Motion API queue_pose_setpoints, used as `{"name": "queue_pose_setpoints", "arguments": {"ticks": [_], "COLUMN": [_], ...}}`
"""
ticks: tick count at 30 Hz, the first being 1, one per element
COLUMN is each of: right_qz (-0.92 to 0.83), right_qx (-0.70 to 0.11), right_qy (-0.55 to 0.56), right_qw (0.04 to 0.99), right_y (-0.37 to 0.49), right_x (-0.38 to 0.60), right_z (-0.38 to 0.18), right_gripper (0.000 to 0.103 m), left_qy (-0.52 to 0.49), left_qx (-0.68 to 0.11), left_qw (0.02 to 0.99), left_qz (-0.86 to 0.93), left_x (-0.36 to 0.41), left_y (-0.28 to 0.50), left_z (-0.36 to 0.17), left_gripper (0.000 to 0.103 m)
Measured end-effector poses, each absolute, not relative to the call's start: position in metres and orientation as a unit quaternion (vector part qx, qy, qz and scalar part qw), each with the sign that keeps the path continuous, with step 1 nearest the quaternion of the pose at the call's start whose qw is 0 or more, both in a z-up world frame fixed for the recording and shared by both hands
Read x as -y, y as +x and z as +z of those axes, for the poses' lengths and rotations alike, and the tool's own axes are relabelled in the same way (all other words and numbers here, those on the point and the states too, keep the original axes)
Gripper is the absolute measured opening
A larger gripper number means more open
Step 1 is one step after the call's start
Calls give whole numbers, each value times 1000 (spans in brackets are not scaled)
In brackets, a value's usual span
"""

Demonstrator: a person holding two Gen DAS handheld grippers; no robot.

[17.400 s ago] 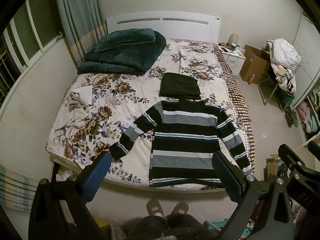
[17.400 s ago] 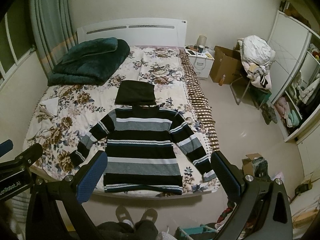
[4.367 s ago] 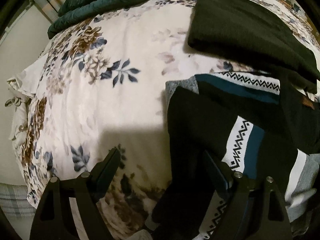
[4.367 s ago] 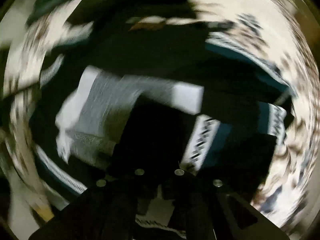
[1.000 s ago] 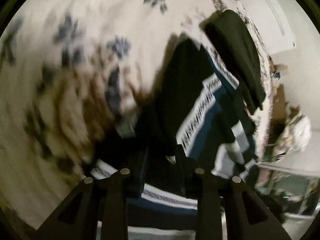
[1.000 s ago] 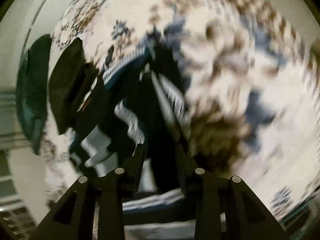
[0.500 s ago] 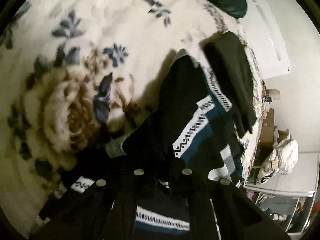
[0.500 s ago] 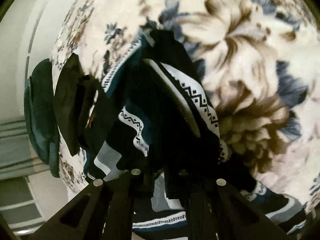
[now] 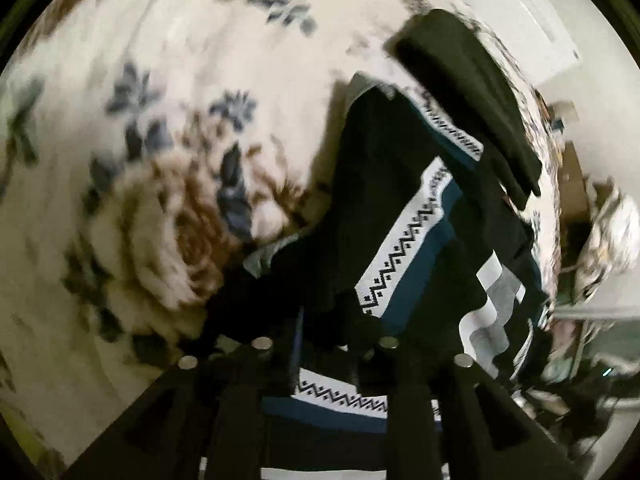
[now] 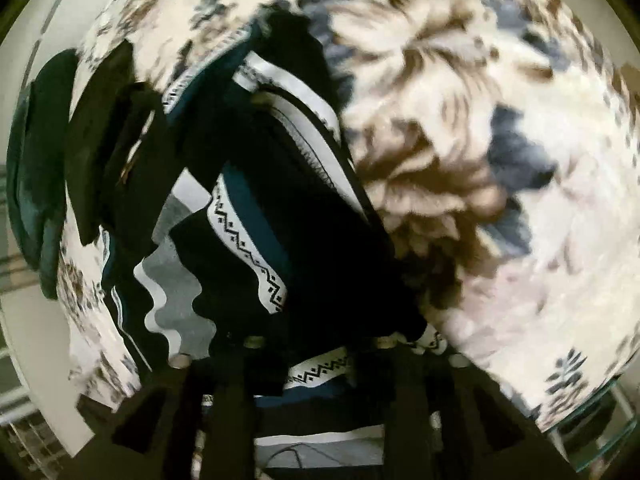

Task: Fold small clothes
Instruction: 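Grasp the sweater side with the left tool and fold it toward the hood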

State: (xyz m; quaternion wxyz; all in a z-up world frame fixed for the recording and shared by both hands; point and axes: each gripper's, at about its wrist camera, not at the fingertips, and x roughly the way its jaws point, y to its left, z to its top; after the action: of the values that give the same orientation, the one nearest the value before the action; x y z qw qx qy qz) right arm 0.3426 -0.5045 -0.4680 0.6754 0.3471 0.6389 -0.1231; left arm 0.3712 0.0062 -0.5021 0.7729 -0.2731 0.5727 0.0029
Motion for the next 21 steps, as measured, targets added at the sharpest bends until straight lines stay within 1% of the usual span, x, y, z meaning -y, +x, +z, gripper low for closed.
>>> {"name": "queue_pose_setpoints", "arguments": {"ticks": [2,4,5,8,11,13,14,16,17,19,20,21], "right_qz": [-124,-128,-131,-137,-133,-150,-165,-166,-159,-147,-144,-140], "right_qx": [-629,-617,-612,-602,-612,-611,-614,-623,-629,-635,-634,-632], "right_qy": [320,293,284,267,254,251,251,253,245,233,236,244], "right_qw": [698,719,727,740,737,735,730,721,720,722,722,722], "right_y": [347,356,362,385,406,411,411,414,415,414,412,407], "right_x": [504,506,506,514,518,521,524,526,523,520,520,522], "right_z": [-453,-441,-436,-437,-452,-460,-466,-474,-473,-463,-458,-450], "right_gripper": [49,55,58,59,58,16,7,7,8,14,28,44], "left_qy": [-254,-246,-241,-228,-186,-164,-161,-152,-146,-131,-120,-108], "left_qx": [-566,-553,-549,-538,-543,-556,-562,-562,-561,-557,-555,-553], "left_qw": [784,796,801,812,819,815,811,813,815,820,823,826], "left_qz": [-1,-3,-2,2,8,9,7,8,8,6,7,7], "left_x": [-5,-5,-4,0,11,16,18,20,21,27,31,37], "left_y": [375,381,386,405,427,439,443,445,444,439,435,429], "left_z": [-492,-485,-483,-485,-500,-515,-521,-522,-519,-509,-503,-496], "left_gripper": [44,50,50,50,50,50,50,50,50,50,50,50]}}
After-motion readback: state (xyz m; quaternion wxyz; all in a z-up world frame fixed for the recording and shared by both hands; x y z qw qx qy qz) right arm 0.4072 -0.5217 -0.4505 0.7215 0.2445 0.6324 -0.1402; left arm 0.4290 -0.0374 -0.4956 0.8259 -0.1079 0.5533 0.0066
